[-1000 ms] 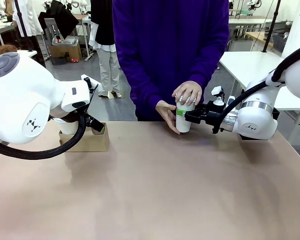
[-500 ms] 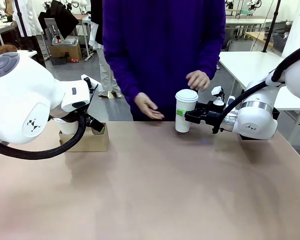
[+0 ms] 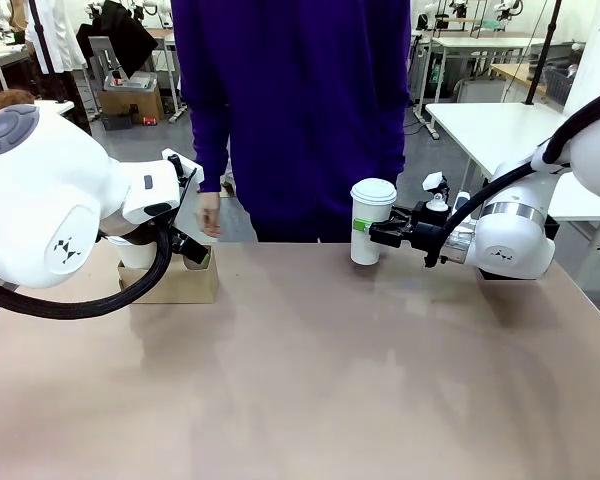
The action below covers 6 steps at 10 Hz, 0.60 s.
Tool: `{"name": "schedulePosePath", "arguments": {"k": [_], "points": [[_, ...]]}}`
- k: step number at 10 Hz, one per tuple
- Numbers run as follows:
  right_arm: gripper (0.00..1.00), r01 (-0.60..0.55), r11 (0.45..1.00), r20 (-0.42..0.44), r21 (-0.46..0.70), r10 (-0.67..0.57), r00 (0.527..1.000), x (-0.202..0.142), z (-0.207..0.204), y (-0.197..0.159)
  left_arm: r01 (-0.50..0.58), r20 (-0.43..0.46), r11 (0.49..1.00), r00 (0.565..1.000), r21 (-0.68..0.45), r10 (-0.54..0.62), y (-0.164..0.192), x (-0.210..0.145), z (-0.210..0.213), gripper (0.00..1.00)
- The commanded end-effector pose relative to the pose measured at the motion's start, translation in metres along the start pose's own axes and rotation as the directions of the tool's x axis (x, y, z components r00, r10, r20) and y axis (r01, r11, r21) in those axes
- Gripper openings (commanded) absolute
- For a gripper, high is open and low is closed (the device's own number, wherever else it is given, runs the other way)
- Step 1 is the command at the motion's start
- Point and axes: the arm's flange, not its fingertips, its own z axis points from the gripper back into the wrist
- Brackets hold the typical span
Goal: Pour a drink into a cup and package it in a carrier.
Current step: When a person places the Paper Cup Lid on the 600 ml Paper Cup , lift the 600 ml Paper Cup.
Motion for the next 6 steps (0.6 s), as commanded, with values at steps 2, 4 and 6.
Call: {"name": "schedulePosePath", "arguments": {"k": [2,4,6], "points": [[0.84,-0.002,1.0,0.006,-0.006,0.002,1.0,0.0035,-0.0031,0.0014,-0.001,0.003,1.0,1.0,0.001,0.001,0.0006,-0.0005,0.0014,1.0],[0.84,-0.002,1.0,0.006,-0.006,0.002,1.0,0.0035,-0.0031,0.0014,-0.001,0.003,1.0,1.0,0.001,0.001,0.0006,-0.0005,0.0014,1.0],[0.84,0.0,1.0,0.0,0.0,0.0,1.0,0.0,0.0,0.0,-0.001,0.003,1.0,1.0,0.001,0.001,0.0006,-0.0005,0.0014,1.0]]}}
